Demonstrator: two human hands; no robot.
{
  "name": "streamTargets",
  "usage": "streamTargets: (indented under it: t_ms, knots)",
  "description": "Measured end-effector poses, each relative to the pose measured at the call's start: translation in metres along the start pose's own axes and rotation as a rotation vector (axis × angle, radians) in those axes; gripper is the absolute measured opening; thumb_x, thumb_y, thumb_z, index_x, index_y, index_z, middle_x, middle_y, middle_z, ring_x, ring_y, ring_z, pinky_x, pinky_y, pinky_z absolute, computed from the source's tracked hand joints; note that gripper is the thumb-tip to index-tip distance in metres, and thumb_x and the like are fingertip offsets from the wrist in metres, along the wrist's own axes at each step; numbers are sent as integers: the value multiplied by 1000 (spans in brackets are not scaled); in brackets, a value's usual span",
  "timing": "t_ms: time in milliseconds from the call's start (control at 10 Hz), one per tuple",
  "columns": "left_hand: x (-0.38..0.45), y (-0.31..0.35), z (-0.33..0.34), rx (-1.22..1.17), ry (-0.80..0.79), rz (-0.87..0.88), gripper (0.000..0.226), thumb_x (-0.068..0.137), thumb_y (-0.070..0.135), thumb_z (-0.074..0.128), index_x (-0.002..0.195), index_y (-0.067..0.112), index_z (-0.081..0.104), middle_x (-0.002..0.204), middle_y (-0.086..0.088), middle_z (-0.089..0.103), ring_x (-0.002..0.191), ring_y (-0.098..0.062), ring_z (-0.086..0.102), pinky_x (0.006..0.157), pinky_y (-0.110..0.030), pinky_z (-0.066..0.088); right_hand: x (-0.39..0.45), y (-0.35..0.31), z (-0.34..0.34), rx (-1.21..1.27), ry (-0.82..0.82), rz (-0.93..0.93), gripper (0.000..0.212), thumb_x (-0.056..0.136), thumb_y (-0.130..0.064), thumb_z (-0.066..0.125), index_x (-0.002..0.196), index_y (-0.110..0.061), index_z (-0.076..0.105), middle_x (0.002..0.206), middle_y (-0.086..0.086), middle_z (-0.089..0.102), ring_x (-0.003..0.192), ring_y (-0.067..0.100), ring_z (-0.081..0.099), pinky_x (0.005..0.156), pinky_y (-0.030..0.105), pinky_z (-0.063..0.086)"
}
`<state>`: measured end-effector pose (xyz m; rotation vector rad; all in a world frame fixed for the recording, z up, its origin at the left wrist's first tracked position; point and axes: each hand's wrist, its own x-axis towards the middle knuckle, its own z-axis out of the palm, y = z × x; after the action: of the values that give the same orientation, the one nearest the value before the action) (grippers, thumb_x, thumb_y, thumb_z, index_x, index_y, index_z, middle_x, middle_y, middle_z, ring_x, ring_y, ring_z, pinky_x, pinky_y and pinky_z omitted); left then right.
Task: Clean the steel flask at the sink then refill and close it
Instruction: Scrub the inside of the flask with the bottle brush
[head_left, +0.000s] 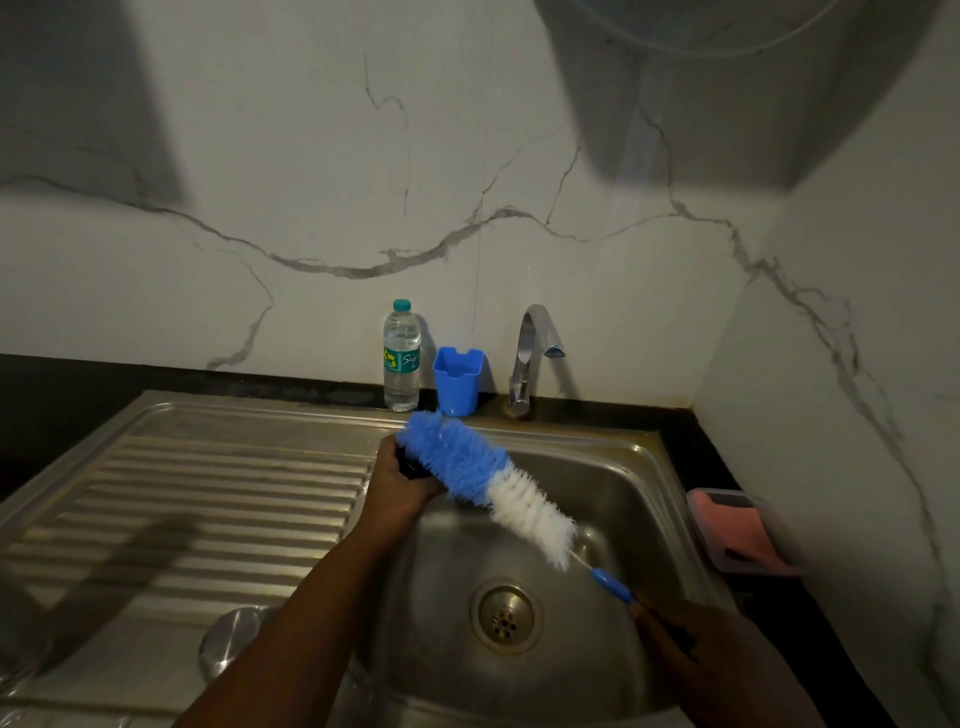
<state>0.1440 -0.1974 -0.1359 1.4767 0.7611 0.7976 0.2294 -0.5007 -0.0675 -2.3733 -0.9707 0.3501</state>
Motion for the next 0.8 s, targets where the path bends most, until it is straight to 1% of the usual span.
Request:
streamTargets:
  t_ms: [100, 200, 300, 400, 500, 600, 700, 800]
  knots:
    - [2, -1, -3, 94, 18, 20, 62, 73, -4, 77, 123, 18, 48, 106, 7, 61, 103, -15, 62, 84, -27, 49, 3, -3, -2, -191, 65, 0, 35, 93, -57, 35, 124, -49, 50, 104, -17, 58, 92, -5, 52, 72, 4, 32]
    - [2, 1, -8, 151, 29, 37, 62, 77, -11, 69, 129, 12, 45, 102, 4, 59, 101, -20, 63, 81, -25, 48, -2, -14, -9, -190, 68, -33, 22, 96, -49, 39, 116, -58, 43, 103, -20, 53, 81, -8, 44, 67, 1, 28]
    - [-2, -1, -9, 171, 24, 63, 56, 75, -5, 75, 118, 20, 49, 102, 12, 60, 96, -7, 60, 78, -20, 49, 2, -1, -3, -153, 57, -16, 19, 95, -47, 45, 109, -59, 45, 94, -17, 51, 73, -6, 47, 70, 4, 30]
    - [-3, 0, -9, 209, 12, 63, 62, 78, -4, 72, 130, 18, 46, 110, 10, 58, 100, -10, 58, 85, -25, 47, 2, 1, 2, -155, 59, -81, 23, 93, -45, 49, 102, -62, 37, 96, -22, 48, 64, -14, 40, 65, -3, 33]
    - [-3, -2, -8, 204, -3, 59, 63, 76, -4, 74, 128, 19, 47, 107, 11, 59, 99, -10, 60, 79, -18, 45, 1, 0, -1, -111, 68, -48, 19, 95, -47, 44, 107, -60, 46, 92, -18, 50, 66, -12, 41, 61, -4, 30]
    - [-4, -2, -6, 171, 16, 40, 57, 74, -7, 74, 119, 18, 49, 102, 10, 59, 98, -14, 60, 72, -16, 45, 3, 4, 10, -191, 132, -159, 28, 95, -56, 35, 105, -52, 61, 76, -22, 54, 61, -15, 46, 56, -6, 32]
    - [-3, 3, -5, 165, 44, 8, 55, 80, -6, 71, 128, 7, 47, 111, -3, 59, 105, -24, 60, 82, -25, 48, -3, 7, 12, -177, 237, -179, 30, 93, -58, 38, 97, -49, 66, 75, -25, 61, 69, -14, 54, 60, -4, 34]
    - [-5, 8, -4, -107, 90, -213, 52, 82, 16, 75, 126, 17, 48, 115, -7, 62, 100, -21, 62, 80, -35, 52, 7, 22, 8, -116, 137, -24, 26, 94, -46, 44, 113, -44, 61, 99, -11, 65, 89, 1, 58, 74, 8, 37]
